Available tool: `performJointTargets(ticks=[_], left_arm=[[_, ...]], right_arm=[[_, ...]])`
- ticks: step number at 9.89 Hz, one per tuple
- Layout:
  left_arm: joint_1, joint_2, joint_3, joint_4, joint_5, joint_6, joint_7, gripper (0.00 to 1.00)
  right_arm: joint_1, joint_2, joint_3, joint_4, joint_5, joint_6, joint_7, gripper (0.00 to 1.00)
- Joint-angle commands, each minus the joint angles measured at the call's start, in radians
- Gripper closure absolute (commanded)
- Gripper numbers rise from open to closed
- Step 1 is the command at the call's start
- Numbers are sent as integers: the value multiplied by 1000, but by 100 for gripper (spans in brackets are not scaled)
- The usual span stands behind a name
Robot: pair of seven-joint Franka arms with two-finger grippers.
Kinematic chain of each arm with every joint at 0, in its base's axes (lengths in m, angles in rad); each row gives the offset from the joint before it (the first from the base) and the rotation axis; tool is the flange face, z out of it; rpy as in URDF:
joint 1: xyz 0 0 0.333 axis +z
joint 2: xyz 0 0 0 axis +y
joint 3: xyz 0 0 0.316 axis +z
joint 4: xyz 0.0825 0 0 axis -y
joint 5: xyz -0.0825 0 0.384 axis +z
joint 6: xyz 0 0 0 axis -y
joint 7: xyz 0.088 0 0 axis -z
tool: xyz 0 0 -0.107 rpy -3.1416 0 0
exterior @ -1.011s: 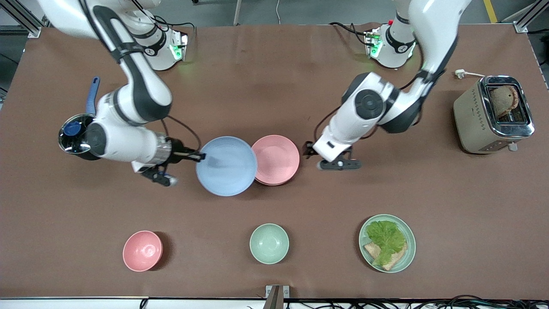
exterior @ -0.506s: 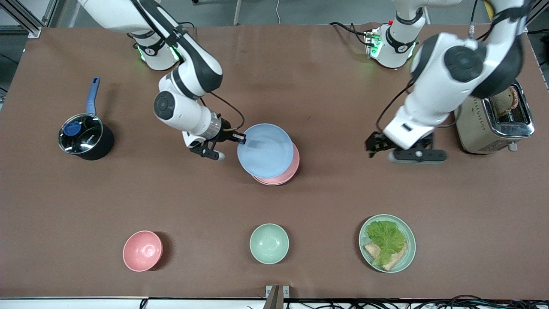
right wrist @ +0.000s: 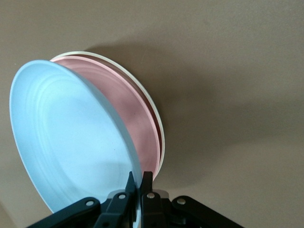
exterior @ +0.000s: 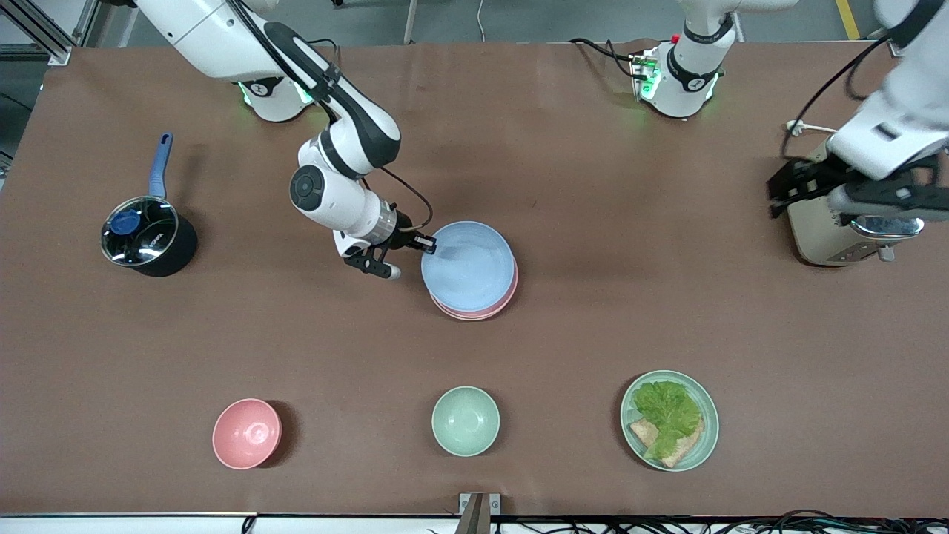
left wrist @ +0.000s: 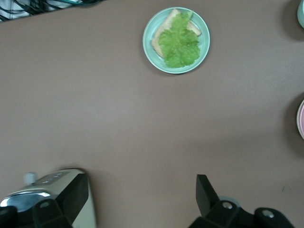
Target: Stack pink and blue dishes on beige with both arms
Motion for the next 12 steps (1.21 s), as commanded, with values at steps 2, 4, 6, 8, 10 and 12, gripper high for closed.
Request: performJointTargets(ticks=[2,4,6,8,10,12], left_arm=[[-5,139,2,324,10,-251,19,0],[45,89,-1,309,-4,-287,11,0],[62,69,1,276,-74,-306,-4,0],[58,69,-22,260,-62,-295,-78,0],[59,67,-42,248,-41,-286,-84,0],[59,77,-44,260,-44,-289,-84,0]], right_arm=[[6,8,9,-49,-21,98,13,96],[-1,18,9,-45,-21,98,11,72],[3,18,9,-45,-21,98,10,2],[-13,-84,6,-51,-23,39,2,0],[-100,-278,-8,-39,-97,-207,0,0],[-126,-385,-115,129,-297,-573,0,0]])
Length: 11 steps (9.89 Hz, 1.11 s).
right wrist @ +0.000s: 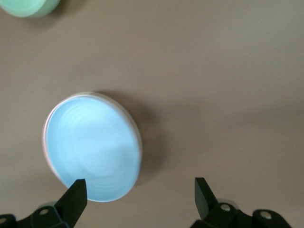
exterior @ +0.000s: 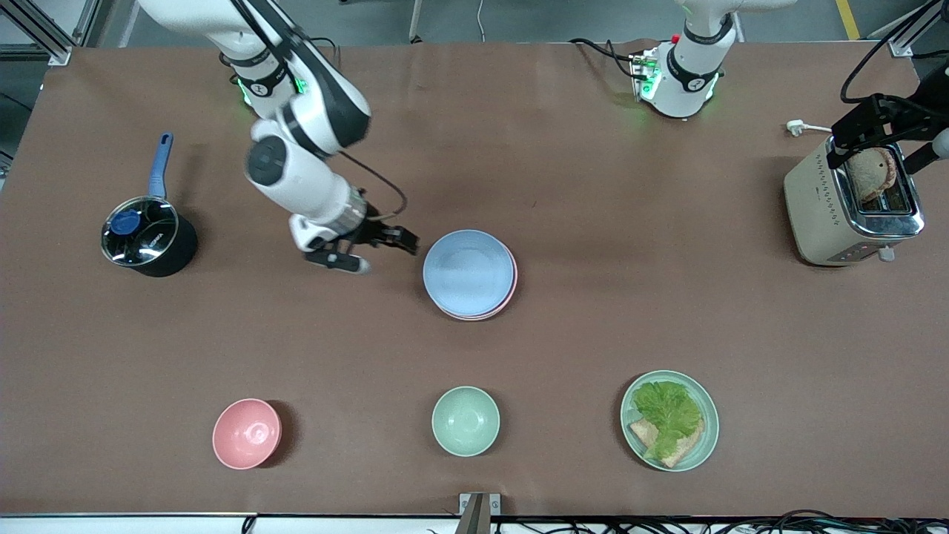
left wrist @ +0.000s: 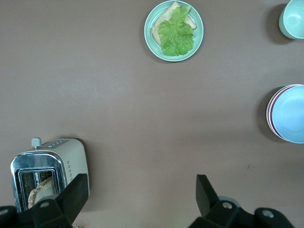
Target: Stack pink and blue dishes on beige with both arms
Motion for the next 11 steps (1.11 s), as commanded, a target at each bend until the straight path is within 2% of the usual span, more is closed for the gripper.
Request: performJointTargets(ticks=[1,3,4,6,7,8,9,11], left_arm=[[-5,10,1,-29,11,5,-4,0],[-6,15,23,-7,10,-2,-15,0],[-7,13,37,-9,-2,-8,-73,0],[-24,10,49,-12,4,-8,-73,0],[-30,10,54,-15,2,-8,-78,0],[-30,8,55,-17,-1,-8,-81,0],[-30,7,55,-20,-2,-8,-87,0],[-32,-15,55,-47,-2,-8,-90,0]], right_arm=[[-16,-88,-125,193,-91,-328,-40,0],[-13,-91,-268,353,-92,-486,-152,0],[-13,-110,-335,382,-92,-507,-192,0],[0,-177,-484,398,-92,-575,-414,0],[-12,-195,-510,434,-90,-657,-494,0],[-24,-193,-512,523,-92,-752,-514,0],[-23,-190,-514,568,-96,-788,-516,0],[-21,-189,-515,559,-99,-785,-513,0]])
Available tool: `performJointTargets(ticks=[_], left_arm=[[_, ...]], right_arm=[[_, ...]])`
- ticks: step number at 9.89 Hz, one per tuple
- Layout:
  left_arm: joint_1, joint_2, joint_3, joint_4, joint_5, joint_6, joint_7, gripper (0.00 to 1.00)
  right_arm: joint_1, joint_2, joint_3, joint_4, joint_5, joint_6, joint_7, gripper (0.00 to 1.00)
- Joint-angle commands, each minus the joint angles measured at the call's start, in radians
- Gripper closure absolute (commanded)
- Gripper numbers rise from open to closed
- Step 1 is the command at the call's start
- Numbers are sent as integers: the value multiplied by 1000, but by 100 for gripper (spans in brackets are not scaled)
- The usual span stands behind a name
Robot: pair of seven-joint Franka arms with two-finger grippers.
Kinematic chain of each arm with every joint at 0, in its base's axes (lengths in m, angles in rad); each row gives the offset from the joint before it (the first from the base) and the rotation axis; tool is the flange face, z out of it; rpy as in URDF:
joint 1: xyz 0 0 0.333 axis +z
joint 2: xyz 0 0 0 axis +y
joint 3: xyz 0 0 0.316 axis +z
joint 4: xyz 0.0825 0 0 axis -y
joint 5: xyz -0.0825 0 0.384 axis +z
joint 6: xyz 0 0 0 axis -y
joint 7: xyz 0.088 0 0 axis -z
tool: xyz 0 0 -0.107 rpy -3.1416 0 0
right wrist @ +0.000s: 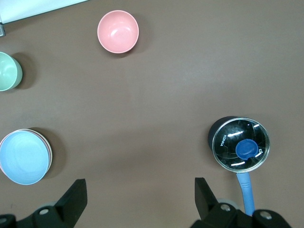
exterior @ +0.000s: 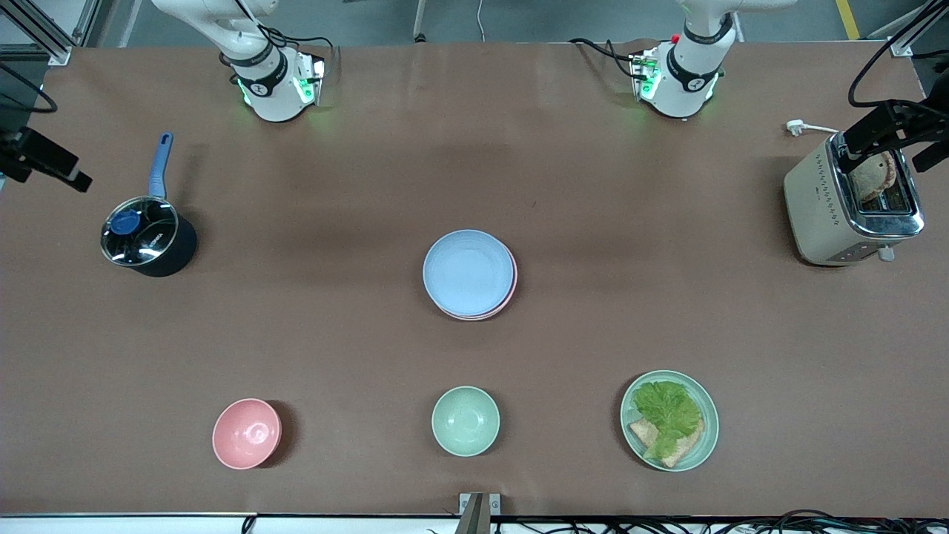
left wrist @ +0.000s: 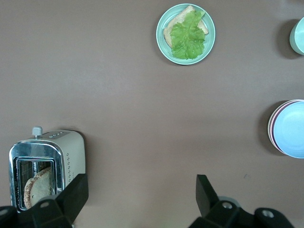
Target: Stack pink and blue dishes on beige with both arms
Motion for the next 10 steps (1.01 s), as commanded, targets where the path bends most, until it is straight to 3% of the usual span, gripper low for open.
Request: performJointTargets(ticks=[1,5,10], left_arm=[[-16,-18,14,-50,-2,-7,-11,0],[-14,-18,14,-50,-2,-8,8,0],[-14,-19,14,-52,-1,-10,9,0]], right_arm=[[2,11,3,-3,-22,-4,-6,0],[5,11,6,-2,-101,-23,-90,0],[7,11,8,-3,-94,-27,-95,0]])
